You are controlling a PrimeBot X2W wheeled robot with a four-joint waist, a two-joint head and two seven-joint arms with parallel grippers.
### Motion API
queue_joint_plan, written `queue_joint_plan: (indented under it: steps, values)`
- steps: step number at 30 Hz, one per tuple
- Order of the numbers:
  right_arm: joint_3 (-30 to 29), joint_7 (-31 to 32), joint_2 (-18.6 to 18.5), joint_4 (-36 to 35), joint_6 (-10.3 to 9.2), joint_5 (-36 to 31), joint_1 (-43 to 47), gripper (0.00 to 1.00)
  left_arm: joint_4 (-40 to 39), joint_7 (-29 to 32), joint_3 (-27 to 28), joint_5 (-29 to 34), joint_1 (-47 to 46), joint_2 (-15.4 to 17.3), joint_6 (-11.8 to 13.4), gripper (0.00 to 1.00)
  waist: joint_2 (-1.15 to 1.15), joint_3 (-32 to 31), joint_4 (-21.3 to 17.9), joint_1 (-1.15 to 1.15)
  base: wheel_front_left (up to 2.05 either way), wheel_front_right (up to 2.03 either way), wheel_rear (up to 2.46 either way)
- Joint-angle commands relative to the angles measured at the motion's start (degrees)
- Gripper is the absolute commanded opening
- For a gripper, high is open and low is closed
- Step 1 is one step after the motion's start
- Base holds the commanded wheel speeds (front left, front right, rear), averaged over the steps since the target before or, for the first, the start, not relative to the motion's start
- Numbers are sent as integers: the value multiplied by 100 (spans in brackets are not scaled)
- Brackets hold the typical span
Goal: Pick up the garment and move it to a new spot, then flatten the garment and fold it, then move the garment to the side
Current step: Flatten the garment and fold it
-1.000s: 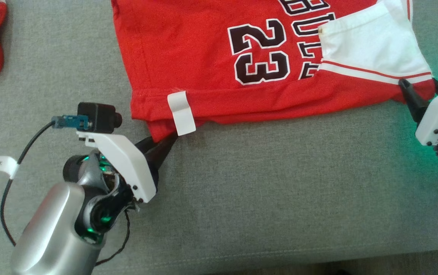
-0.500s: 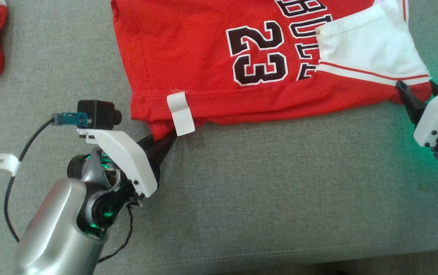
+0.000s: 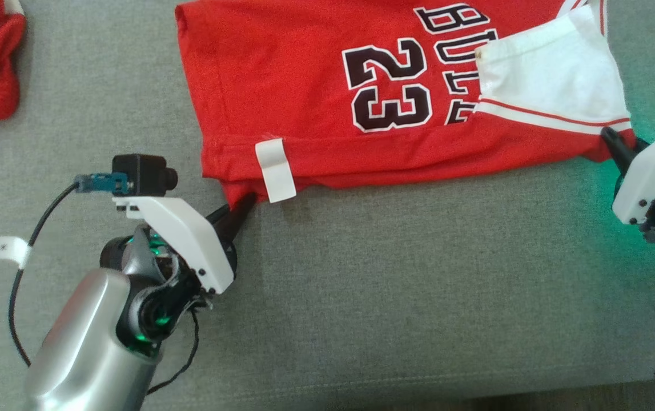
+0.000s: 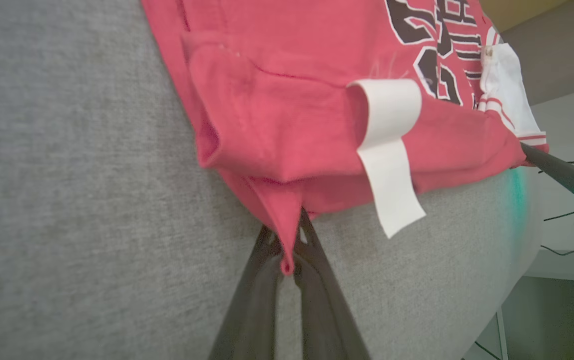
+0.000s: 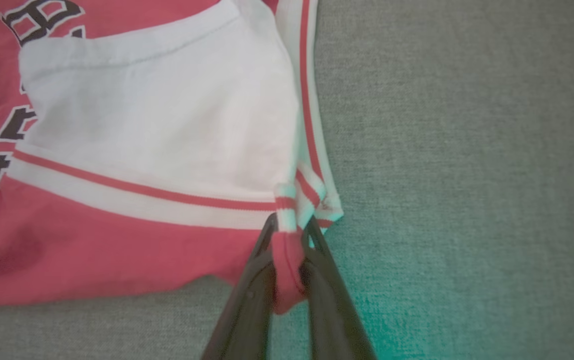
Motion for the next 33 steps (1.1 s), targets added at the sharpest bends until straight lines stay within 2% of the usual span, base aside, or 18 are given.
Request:
queue_joint_plan:
  steps: [1, 6, 14, 23, 24, 25, 26, 27, 28, 32, 33]
  values:
    - [110, -27, -151, -110, -4, 39, 96, 0, -110, -38, 268, -29, -43, 143, -9, 0, 0, -74, 9, 0, 0, 0, 0]
    - [-37, 59, -315, -146, -4, 178, 226, 0, -396, -30, 435, -206, 172, 307, -77, 0, 0, -291, 41, 0, 0, 0, 0]
    - [-651, 732, -660, -546, -4, 482, 579, 0, -1421, 254, 703, -555, 886, 711, -10, 0, 0, -585, 131, 0, 0, 0, 0]
    - [-711, 1158, -576, -1220, -4, 476, 1719, 0, -1653, -16, 525, -687, 1848, 508, -16, 0, 0, -593, 217, 0, 0, 0, 0]
    - [-711, 1153, -571, -1279, -4, 466, 1818, 23, -1630, -61, 512, -679, 1913, 488, -17, 0, 0, -591, 226, 0, 0, 0, 0]
    - [-716, 1137, -571, -1346, -4, 453, 1908, 54, -1602, -119, 517, -665, 1965, 466, -6, 0, 0, -590, 235, 0, 0, 0, 0]
    - [-721, 1116, -573, -1412, -4, 443, 1978, 100, -1579, -175, 527, -651, 2002, 446, 6, 31, 0, -591, 241, 0, 0, 0, 0]
    - [-745, 1099, -574, -1463, -4, 434, 2020, 100, -1573, -220, 523, -618, 2025, 447, 0, 83, 0, -592, 243, 0, 0, 0, 0]
    - [-772, 1075, -585, -1519, -4, 428, 2028, 100, -1583, -268, 516, -556, 2039, 467, -4, 100, 0, -591, 245, 0, 0, 0, 0]
    - [-865, 979, -642, -1691, -4, 378, 1873, 100, -1741, -300, 455, -376, 2063, 583, -34, 100, 0, -576, 238, 0, 0, 0, 0]
    - [-914, 945, -660, -1762, -4, 359, 1590, 100, -1914, -303, 487, -105, 2042, 812, 24, 100, 0, -536, 230, 0, 0, 0, 0]
